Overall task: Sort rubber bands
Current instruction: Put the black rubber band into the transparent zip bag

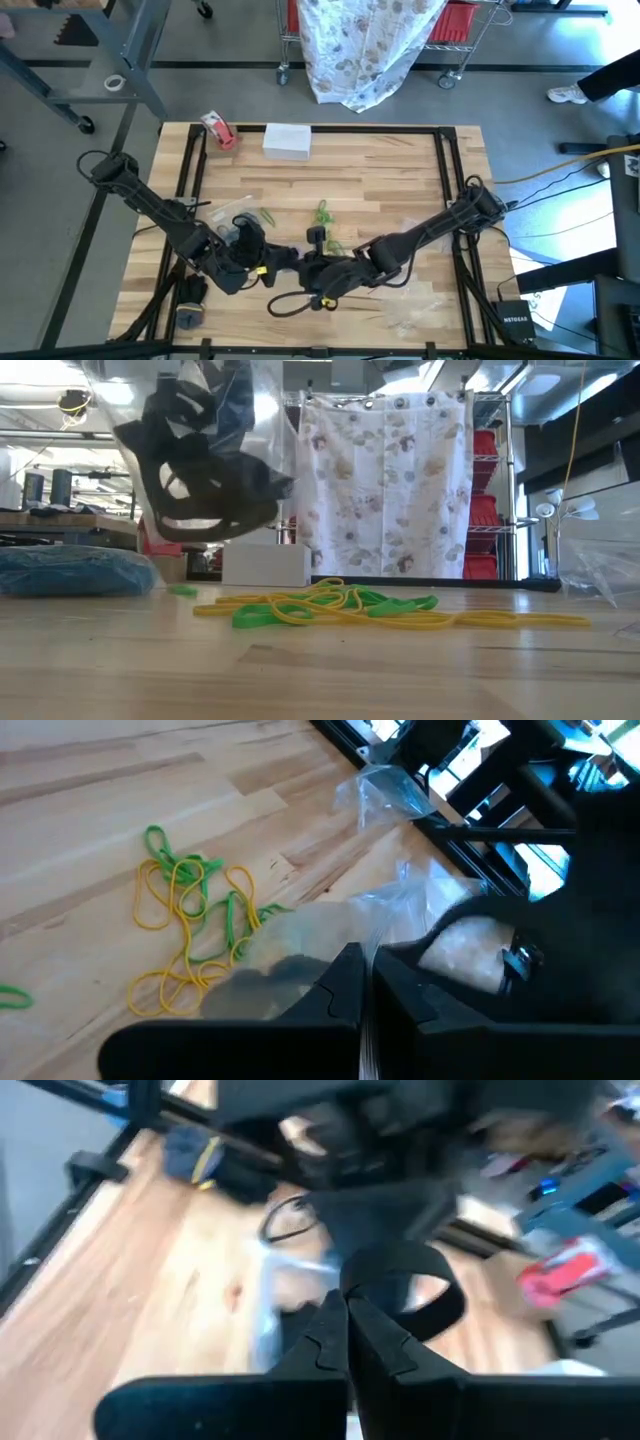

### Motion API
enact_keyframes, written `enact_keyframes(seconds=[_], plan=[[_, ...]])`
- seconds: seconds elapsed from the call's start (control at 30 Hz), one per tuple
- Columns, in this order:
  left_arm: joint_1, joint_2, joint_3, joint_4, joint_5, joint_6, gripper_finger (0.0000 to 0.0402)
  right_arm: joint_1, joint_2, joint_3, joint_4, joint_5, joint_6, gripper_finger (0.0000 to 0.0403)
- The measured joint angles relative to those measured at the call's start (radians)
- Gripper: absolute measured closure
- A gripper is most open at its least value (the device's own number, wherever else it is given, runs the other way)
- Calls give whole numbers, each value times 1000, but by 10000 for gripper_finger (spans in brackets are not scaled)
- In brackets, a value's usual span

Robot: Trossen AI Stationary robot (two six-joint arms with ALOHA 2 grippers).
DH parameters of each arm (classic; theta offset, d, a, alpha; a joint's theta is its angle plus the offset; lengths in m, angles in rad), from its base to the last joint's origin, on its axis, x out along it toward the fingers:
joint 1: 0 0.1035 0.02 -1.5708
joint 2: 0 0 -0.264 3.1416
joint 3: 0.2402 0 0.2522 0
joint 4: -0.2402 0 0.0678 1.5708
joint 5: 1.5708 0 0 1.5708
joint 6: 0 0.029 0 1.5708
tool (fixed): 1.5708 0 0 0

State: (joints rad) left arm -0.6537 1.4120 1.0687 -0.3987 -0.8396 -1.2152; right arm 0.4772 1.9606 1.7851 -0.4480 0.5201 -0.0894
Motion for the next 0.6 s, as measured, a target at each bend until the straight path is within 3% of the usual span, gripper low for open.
enact_keyframes(seconds=[0.13, 0.27, 0.6], plan=[[1, 0, 0, 0, -10, -1, 400, -3, 35, 0, -9, -61, 9, 403], [-1, 0, 0, 5, -31, -3, 400, -7, 64, 0, -62, -41, 66, 403], [-10, 0, 0, 60, -25, 150, 400, -32, 77, 0, -123, -68, 227, 402]])
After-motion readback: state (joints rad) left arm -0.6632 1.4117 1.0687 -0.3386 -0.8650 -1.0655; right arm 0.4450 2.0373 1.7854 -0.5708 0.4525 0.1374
